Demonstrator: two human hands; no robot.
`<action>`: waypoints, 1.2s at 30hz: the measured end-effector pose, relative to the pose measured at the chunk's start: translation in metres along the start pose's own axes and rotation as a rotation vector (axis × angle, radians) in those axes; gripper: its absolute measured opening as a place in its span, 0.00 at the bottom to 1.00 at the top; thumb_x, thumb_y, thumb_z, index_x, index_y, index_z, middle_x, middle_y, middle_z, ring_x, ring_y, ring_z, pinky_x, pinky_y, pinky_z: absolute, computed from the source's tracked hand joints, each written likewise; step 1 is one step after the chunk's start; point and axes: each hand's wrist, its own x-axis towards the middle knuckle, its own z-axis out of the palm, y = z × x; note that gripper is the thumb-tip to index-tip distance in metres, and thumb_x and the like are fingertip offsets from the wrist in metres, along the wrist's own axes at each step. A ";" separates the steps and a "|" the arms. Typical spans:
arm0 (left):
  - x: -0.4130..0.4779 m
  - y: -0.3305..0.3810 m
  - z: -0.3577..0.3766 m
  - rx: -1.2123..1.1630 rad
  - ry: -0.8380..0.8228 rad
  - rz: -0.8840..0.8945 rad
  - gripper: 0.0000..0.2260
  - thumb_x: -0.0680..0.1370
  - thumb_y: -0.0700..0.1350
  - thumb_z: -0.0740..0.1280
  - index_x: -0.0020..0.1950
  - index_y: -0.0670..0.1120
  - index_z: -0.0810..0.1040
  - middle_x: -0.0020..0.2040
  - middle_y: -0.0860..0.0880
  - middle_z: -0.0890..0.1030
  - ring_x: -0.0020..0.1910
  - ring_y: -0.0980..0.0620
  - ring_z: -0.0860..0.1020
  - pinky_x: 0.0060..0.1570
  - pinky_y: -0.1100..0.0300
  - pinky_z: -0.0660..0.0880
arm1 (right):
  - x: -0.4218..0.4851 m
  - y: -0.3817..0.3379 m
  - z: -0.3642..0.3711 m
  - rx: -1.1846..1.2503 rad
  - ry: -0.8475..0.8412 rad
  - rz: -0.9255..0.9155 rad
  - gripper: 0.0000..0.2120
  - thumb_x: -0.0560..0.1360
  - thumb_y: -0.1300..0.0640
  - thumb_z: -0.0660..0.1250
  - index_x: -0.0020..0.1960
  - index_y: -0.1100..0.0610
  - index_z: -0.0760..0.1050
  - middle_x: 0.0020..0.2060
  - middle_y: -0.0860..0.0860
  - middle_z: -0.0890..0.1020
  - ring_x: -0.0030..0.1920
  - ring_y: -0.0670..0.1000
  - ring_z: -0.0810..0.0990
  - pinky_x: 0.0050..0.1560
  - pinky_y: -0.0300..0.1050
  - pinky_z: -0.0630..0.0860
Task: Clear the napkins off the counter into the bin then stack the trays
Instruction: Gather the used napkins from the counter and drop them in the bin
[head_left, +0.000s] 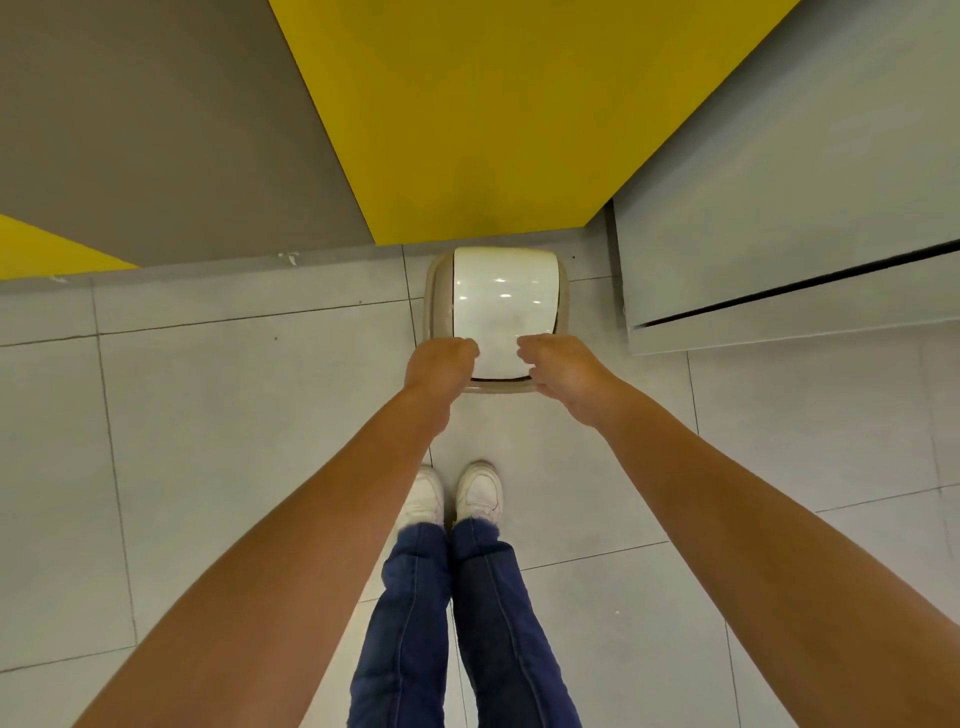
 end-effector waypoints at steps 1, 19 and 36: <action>-0.012 0.004 -0.005 0.007 -0.002 0.025 0.11 0.76 0.40 0.61 0.33 0.44 0.68 0.33 0.47 0.68 0.32 0.51 0.65 0.40 0.58 0.65 | -0.011 -0.005 -0.001 0.006 0.004 -0.010 0.16 0.79 0.59 0.59 0.64 0.64 0.71 0.64 0.61 0.73 0.65 0.60 0.72 0.67 0.52 0.68; -0.259 0.114 -0.099 0.379 0.246 0.842 0.17 0.74 0.46 0.69 0.62 0.51 0.74 0.56 0.51 0.79 0.57 0.52 0.76 0.53 0.61 0.71 | -0.248 -0.123 -0.050 -0.276 0.130 -0.623 0.14 0.78 0.60 0.60 0.62 0.58 0.74 0.56 0.52 0.78 0.53 0.49 0.75 0.44 0.33 0.64; -0.386 0.266 -0.242 0.538 0.485 1.375 0.16 0.74 0.49 0.68 0.61 0.50 0.75 0.60 0.53 0.78 0.60 0.55 0.74 0.61 0.57 0.72 | -0.399 -0.323 -0.074 -0.400 0.409 -1.070 0.10 0.76 0.59 0.63 0.56 0.56 0.78 0.47 0.49 0.78 0.46 0.46 0.74 0.46 0.37 0.66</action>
